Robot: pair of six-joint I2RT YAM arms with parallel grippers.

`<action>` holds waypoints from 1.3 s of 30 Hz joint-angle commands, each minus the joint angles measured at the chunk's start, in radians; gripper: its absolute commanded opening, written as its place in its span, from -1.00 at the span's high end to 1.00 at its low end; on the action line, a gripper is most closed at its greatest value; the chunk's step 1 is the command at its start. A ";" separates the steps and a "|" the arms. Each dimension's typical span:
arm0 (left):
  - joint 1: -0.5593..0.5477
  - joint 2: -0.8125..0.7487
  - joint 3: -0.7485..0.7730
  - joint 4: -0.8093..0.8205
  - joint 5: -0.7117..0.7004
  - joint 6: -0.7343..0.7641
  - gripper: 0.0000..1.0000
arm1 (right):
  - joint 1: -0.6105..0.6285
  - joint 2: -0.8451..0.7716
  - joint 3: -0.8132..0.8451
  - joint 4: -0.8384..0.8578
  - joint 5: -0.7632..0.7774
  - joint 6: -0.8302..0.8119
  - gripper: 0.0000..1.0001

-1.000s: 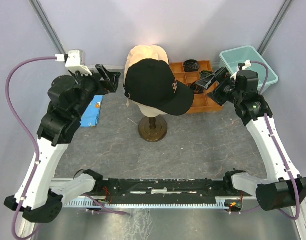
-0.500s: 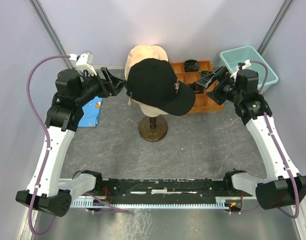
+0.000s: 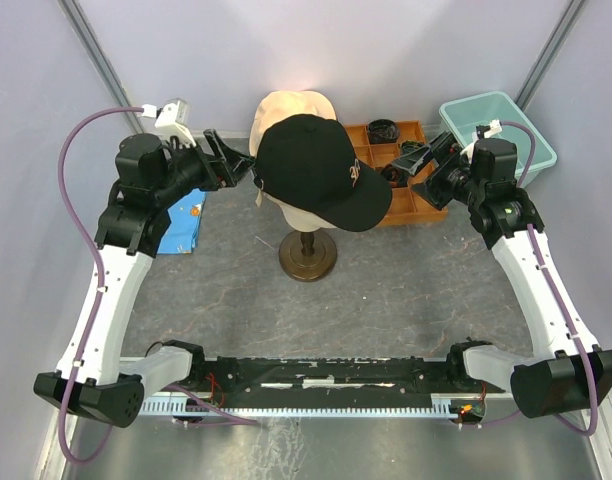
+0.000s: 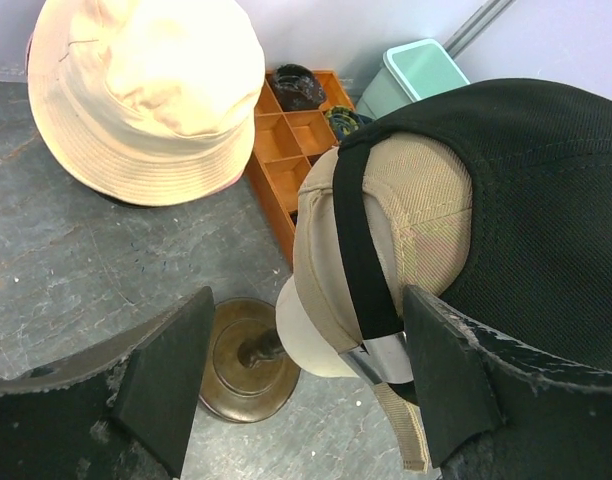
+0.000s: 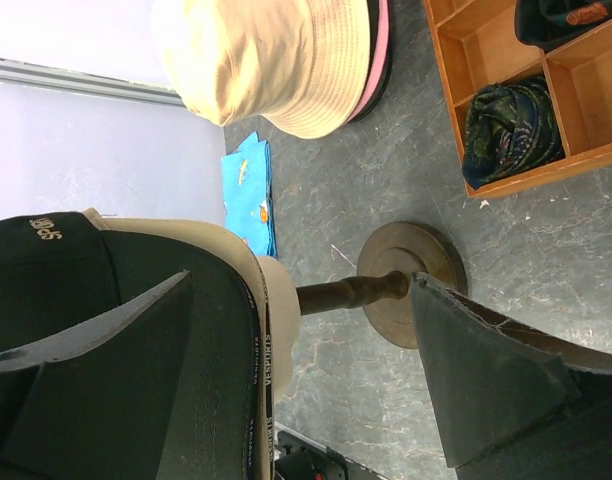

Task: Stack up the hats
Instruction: Stack the hat on the hat.

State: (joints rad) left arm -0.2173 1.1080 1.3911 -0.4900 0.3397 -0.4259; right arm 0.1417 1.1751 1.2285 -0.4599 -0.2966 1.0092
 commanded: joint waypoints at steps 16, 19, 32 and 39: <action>-0.002 0.038 -0.068 0.037 -0.023 -0.011 -0.45 | -0.006 -0.012 0.007 0.067 -0.048 0.031 -0.86; -0.002 0.052 -0.102 0.061 -0.016 -0.011 -0.40 | -0.005 -0.018 0.003 0.069 -0.056 0.038 -0.85; -0.002 0.065 -0.213 0.100 -0.001 -0.004 -0.38 | -0.006 -0.026 -0.001 0.073 -0.062 0.041 -0.85; -0.002 0.058 -0.210 0.099 -0.002 -0.004 -0.38 | -0.006 -0.023 -0.003 0.076 -0.063 0.039 -0.85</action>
State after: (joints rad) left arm -0.2134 1.1370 1.2144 -0.2279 0.3164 -0.4526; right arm 0.1410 1.1721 1.2266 -0.4271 -0.3447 1.0508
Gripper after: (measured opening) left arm 0.692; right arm 0.924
